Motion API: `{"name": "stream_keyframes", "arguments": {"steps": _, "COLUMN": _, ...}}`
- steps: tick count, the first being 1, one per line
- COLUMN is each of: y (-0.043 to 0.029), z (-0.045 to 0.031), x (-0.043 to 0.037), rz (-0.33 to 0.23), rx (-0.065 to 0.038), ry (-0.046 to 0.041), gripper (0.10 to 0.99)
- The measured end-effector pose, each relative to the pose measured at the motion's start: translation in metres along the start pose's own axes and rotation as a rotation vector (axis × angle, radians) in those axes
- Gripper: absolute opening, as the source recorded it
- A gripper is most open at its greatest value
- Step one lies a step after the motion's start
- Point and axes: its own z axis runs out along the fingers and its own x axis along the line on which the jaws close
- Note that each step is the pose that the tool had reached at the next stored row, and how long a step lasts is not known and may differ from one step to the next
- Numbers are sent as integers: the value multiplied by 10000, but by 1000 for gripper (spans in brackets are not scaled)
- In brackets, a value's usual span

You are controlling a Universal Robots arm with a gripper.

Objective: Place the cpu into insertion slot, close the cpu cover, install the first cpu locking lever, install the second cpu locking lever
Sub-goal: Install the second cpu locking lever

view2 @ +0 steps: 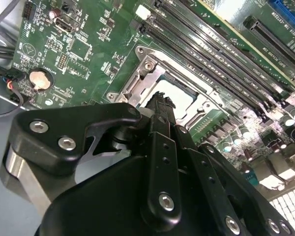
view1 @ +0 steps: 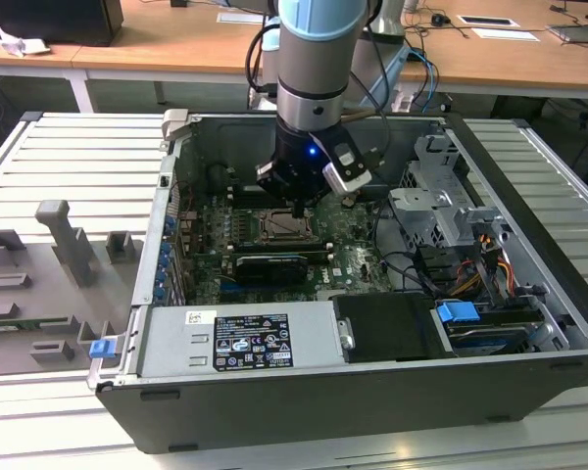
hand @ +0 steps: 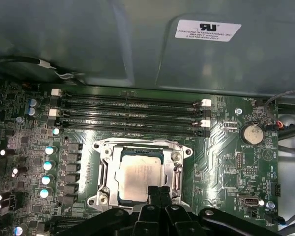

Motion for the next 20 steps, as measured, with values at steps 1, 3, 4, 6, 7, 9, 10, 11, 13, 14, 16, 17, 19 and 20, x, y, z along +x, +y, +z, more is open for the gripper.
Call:
{"name": "stream_keyframes", "arguments": {"steps": 1, "y": 2, "z": -15, "x": 0, "rz": 0, "rx": 0, "ry": -1, "gripper": 106}}
{"name": "stream_keyframes", "arguments": {"steps": 3, "y": 2, "z": -32, "x": -1, "rz": 0, "rx": -1, "ry": -1, "gripper": 106}}
{"name": "stream_keyframes", "arguments": {"steps": 4, "y": -2, "z": -32, "x": -1, "rz": -1, "rx": -2, "ry": -1, "gripper": 106}}
{"name": "stream_keyframes", "arguments": {"steps": 6, "y": -29, "z": -36, "x": 1, "rz": 0, "rx": 0, "ry": 0, "gripper": 106}}
{"name": "stream_keyframes", "arguments": {"steps": 7, "y": -37, "z": -37, "x": 2, "rz": 0, "rx": 0, "ry": 0, "gripper": 106}}
{"name": "stream_keyframes", "arguments": {"steps": 9, "y": -69, "z": -41, "x": 4, "rz": 0, "rx": 0, "ry": 0, "gripper": 106}}
{"name": "stream_keyframes", "arguments": {"steps": 10, "y": -82, "z": -42, "x": 5, "rz": 0, "rx": 0, "ry": -1, "gripper": 106}}
{"name": "stream_keyframes", "arguments": {"steps": 11, "y": -95, "z": -44, "x": 6, "rz": 0, "rx": -1, "ry": -1, "gripper": 106}}
{"name": "stream_keyframes", "arguments": {"steps": 13, "y": -109, "z": -46, "x": 7, "rz": 0, "rx": -1, "ry": -1, "gripper": 106}}
{"name": "stream_keyframes", "arguments": {"steps": 14, "y": -119, "z": -47, "x": 7, "rz": 0, "rx": 0, "ry": -1, "gripper": 106}}
{"name": "stream_keyframes", "arguments": {"steps": 16, "y": -134, "z": -49, "x": 8, "rz": 0, "rx": 0, "ry": 0, "gripper": 106}}
{"name": "stream_keyframes", "arguments": {"steps": 17, "y": -141, "z": -50, "x": 9, "rz": 0, "rx": 0, "ry": -1, "gripper": 106}}
{"name": "stream_keyframes", "arguments": {"steps": 19, "y": -158, "z": -52, "x": 10, "rz": 0, "rx": 0, "ry": -1, "gripper": 106}}
{"name": "stream_keyframes", "arguments": {"steps": 20, "y": -165, "z": -52, "x": 10, "rz": 0, "rx": 0, "ry": -1, "gripper": 106}}
